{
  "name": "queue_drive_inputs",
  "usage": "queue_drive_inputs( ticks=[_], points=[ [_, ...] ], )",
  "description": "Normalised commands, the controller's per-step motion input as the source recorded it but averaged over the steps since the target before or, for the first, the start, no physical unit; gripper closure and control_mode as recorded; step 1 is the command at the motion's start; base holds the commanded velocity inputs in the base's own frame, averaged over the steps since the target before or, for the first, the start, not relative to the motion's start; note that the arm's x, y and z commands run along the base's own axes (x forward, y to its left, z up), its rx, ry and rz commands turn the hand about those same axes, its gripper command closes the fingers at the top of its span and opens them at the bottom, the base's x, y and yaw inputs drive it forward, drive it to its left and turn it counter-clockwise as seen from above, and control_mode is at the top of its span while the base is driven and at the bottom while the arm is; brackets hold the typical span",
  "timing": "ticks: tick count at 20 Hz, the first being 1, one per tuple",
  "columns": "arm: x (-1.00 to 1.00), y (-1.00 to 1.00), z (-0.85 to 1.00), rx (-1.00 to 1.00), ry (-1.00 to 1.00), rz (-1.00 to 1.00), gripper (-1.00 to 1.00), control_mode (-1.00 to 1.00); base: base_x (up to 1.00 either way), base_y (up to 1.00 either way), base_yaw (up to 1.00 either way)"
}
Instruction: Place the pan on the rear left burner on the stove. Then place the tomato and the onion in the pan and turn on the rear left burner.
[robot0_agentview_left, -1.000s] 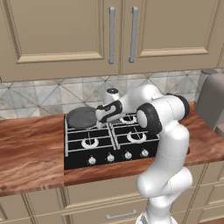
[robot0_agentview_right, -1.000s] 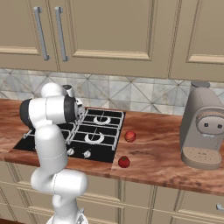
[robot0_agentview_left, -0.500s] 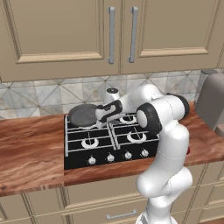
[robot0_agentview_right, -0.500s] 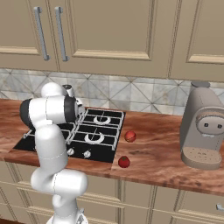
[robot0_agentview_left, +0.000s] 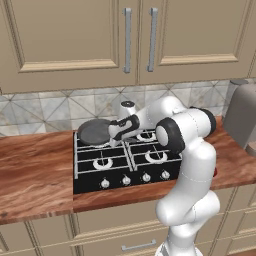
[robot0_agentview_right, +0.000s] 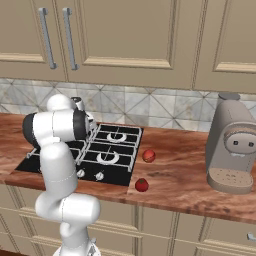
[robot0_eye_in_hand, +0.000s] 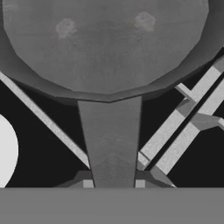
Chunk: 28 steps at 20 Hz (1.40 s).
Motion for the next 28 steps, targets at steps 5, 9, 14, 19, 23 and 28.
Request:
queue_drive_inputs(
  ticks=[5, 9, 14, 19, 23, 28],
  points=[
    [0.0, 0.0, 0.0, 0.0, 0.0, 0.0, -1.0, -1.0, 0.0, 0.0, 0.0],
    [0.0, 0.0, 0.0, 0.0, 0.0, 0.0, -1.0, -1.0, 0.0, 0.0, 0.0],
    [0.0, 0.0, 0.01, 0.0, 0.0, 0.0, -1.0, -1.0, 0.0, 0.0, 0.0],
    [-0.31, -0.13, 0.04, 0.0, 0.0, -0.04, -1.0, -1.0, 0.0, 0.0, 0.0],
    [-0.4, -0.17, 0.0, 0.0, 0.0, -0.06, -1.0, -1.0, 0.0, 0.0, 0.0],
    [-0.36, -0.22, 0.0, 0.0, 0.0, -0.08, -1.0, -1.0, 0.0, 0.0, 0.0]
  ],
)
